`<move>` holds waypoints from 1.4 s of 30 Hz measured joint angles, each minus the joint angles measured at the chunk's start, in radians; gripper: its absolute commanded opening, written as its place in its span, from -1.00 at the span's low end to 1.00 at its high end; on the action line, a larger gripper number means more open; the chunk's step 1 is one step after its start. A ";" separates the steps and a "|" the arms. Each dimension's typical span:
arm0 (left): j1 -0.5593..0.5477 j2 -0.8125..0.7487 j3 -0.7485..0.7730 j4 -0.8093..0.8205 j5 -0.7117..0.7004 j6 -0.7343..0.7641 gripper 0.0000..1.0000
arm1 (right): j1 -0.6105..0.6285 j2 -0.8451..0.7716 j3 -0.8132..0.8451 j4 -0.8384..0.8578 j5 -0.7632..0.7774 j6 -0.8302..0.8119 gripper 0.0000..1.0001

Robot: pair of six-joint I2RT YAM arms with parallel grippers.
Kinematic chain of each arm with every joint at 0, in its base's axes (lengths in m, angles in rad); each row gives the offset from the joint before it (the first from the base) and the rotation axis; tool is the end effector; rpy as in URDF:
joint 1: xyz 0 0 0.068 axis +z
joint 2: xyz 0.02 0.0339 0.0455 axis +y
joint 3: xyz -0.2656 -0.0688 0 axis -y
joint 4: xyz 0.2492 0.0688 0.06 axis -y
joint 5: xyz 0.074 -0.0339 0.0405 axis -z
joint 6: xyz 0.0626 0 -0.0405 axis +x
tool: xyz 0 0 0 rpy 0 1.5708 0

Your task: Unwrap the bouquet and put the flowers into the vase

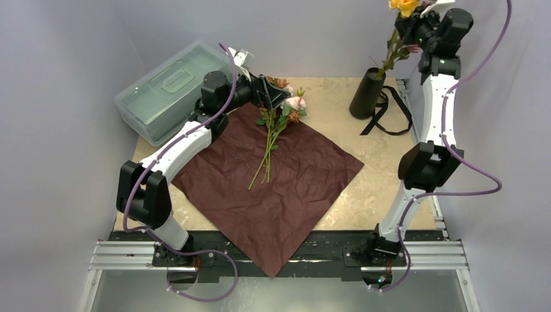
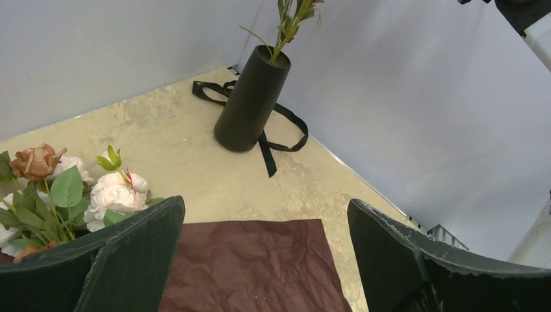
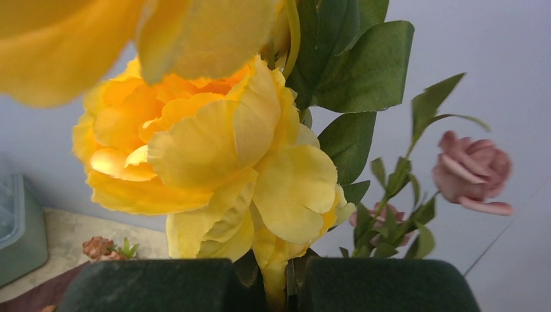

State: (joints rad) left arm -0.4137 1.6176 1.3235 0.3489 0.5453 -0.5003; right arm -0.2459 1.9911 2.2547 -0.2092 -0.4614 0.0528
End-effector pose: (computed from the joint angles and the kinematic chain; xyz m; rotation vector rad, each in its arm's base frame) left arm 0.3675 -0.1968 0.3710 0.3953 1.5885 -1.1257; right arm 0.4754 -0.0906 0.4859 -0.1428 1.5186 0.1954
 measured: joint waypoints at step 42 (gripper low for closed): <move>0.014 0.069 -0.028 -0.281 -0.250 0.157 0.39 | 0.077 0.052 -0.037 -0.014 0.051 -0.041 0.90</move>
State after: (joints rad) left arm -0.3992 1.6867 1.2953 0.0681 0.2951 -0.3431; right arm -0.1684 2.0434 2.2173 -0.2237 -0.4107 0.0120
